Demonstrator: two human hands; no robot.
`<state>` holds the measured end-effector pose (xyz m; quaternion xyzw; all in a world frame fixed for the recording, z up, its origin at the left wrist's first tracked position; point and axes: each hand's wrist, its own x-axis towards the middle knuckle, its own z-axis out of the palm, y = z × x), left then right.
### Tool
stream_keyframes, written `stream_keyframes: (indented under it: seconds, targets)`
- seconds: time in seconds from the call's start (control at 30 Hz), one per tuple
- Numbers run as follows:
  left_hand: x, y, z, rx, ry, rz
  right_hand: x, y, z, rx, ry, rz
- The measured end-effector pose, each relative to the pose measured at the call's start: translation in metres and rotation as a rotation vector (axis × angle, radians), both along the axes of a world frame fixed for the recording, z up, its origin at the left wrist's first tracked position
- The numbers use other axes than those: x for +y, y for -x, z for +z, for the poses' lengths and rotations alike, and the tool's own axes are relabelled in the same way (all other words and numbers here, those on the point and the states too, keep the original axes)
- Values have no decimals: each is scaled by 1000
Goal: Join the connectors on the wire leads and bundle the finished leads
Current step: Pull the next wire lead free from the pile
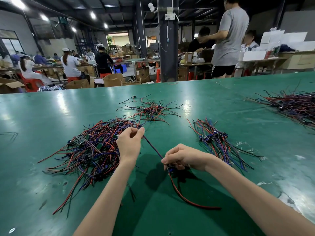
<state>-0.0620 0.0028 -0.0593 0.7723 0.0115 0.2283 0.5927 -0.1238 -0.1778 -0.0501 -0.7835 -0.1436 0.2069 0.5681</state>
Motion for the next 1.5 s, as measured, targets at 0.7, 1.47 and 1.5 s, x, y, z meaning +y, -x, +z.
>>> stream_keyframes:
  seconds: [0.7, 1.47, 1.5]
  targets:
    - [9, 6, 4, -329, -484, 143, -1, 0, 2, -18, -5, 50]
    - [-3, 5, 7, -11, 192, -162, -2, -1, -4, -8, 9, 52]
    - [-5, 6, 8, -12, 219, -192, -2, -2, -4, -13, 3, 29]
